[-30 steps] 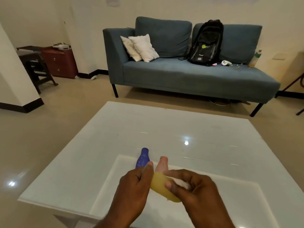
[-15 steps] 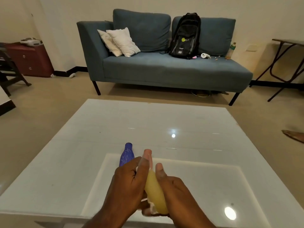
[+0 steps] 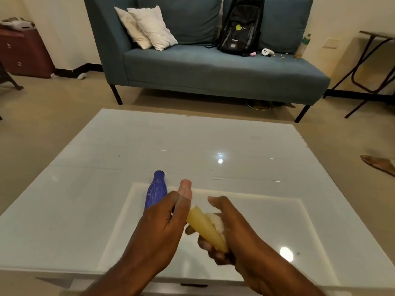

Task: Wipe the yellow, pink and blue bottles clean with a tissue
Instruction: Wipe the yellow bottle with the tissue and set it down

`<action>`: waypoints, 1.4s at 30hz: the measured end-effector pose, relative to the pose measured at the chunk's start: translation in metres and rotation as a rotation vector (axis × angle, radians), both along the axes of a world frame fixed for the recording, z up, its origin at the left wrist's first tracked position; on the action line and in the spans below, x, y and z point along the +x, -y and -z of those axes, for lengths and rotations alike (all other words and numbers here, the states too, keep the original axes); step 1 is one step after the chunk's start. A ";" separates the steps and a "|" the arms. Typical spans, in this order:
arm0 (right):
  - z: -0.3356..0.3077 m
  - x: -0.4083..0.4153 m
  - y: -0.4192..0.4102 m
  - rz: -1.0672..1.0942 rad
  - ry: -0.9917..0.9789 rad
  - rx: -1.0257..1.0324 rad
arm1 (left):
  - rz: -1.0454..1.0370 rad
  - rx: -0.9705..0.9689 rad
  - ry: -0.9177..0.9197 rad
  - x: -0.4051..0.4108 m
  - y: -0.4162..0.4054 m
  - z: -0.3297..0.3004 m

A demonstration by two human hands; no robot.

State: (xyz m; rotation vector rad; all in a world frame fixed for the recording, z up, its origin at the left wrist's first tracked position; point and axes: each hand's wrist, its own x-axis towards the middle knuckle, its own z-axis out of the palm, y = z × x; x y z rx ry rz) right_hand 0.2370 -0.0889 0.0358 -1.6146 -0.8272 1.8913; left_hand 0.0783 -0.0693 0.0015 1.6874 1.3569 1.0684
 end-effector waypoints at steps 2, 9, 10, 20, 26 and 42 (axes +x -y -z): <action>0.008 0.002 -0.004 0.147 0.034 0.069 | -0.047 -0.017 0.012 -0.002 -0.002 0.002; 0.017 -0.001 -0.004 0.382 0.110 0.420 | -0.100 -0.038 0.072 -0.007 -0.001 0.001; 0.018 0.000 -0.003 0.403 0.114 0.448 | -0.088 -0.047 0.076 -0.006 -0.001 0.001; 0.023 0.002 0.001 0.436 0.016 0.410 | -0.139 -0.134 0.083 -0.003 -0.003 0.004; 0.015 0.003 0.006 0.312 0.080 0.541 | -0.190 -0.225 0.124 -0.002 -0.007 0.008; 0.018 -0.001 0.012 -0.090 0.366 0.606 | -0.178 -0.394 0.266 0.003 -0.010 0.008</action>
